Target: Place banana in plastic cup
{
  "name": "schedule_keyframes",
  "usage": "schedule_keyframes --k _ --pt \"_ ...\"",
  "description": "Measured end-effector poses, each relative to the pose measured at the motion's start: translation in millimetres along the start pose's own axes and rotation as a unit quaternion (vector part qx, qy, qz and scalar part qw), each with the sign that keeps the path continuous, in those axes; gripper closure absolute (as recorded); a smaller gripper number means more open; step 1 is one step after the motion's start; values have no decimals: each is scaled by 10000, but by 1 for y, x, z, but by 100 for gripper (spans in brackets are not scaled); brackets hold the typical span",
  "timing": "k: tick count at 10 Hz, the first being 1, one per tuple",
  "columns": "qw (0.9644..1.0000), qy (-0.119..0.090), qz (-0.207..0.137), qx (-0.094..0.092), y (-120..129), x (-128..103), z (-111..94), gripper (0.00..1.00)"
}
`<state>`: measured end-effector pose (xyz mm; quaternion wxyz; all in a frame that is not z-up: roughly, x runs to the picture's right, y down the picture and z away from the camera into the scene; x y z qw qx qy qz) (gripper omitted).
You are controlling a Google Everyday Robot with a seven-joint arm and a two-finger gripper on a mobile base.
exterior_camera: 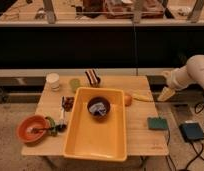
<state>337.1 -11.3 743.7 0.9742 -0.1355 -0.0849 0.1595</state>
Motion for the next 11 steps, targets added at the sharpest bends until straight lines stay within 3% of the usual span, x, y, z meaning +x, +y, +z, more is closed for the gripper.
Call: schedule_keyframes --k 3,5,8,9,11 --pt "10000 51 -19 -25 -1 1 3 20" --pt "9997 184 -137 -96 -9 -4 20 20" --pt "9978 362 -444 -322 -27 -25 70 20" --pt "9969 521 -442 -398 -24 -24 90 20" --pt "9957 632 -390 -560 -21 -21 119 20"
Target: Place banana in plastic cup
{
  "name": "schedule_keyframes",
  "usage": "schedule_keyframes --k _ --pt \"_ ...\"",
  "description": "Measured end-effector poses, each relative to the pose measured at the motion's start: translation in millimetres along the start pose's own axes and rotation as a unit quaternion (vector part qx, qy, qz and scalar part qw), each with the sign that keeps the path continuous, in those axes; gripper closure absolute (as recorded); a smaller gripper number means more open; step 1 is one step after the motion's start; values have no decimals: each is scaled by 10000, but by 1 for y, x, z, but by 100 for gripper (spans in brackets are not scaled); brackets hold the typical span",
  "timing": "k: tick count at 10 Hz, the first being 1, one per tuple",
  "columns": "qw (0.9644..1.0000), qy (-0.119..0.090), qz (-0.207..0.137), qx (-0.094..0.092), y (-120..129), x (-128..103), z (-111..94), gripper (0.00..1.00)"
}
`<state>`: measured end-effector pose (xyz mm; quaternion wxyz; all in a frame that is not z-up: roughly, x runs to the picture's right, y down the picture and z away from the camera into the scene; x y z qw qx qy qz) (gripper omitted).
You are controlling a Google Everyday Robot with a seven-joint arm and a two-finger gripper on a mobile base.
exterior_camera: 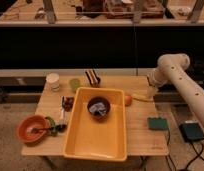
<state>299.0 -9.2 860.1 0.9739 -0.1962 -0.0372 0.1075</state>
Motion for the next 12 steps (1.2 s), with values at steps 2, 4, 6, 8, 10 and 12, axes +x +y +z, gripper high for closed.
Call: schedule_keyframes --k 2,4,6,8,10,12 --pt "9994 14 49 -351 -4 -3 30 20" --pt "9987 -20 85 -496 -1 -2 45 20" --pt "9976 -177 127 -657 10 -5 65 20" --pt "9970 -249 105 -731 16 -17 82 20" --pt "9963 -352 162 -766 19 -17 92 20" --pt "9954 -508 268 -766 20 -10 102 20"
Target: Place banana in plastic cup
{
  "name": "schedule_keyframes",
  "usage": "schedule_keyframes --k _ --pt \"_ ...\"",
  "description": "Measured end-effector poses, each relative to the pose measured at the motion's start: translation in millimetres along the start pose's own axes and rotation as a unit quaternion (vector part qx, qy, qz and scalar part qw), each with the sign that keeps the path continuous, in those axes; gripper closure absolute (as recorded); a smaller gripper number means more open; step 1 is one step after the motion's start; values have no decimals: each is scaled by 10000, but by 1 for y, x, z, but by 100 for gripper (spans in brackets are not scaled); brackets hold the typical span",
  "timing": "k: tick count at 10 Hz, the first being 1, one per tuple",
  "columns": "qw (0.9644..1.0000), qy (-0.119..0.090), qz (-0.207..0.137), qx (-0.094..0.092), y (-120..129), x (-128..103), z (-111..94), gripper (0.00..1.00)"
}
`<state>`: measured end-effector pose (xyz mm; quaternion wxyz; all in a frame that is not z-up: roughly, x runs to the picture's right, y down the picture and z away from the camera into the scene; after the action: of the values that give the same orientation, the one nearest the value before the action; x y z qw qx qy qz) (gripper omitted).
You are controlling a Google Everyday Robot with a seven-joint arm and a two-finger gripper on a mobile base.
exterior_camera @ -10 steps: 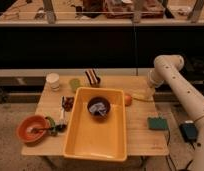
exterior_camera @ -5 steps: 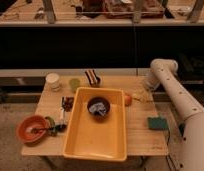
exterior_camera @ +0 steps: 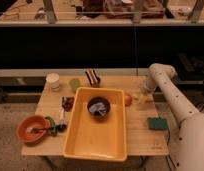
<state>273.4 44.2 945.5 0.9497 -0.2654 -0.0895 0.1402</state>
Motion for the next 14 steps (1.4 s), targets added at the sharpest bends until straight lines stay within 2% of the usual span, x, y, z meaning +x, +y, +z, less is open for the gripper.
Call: schedule_keyframes --k 2,5,8,11,13,14 --pt "10000 13 44 -10 -3 2 7 20" --pt "9999 21 67 -153 -3 7 21 22" --pt "9996 51 48 -290 0 6 26 49" --pt "9993 100 29 -355 1 7 26 81" --pt "9992 100 68 -370 0 8 23 98" --pt "9993 56 126 -343 -2 8 15 100"
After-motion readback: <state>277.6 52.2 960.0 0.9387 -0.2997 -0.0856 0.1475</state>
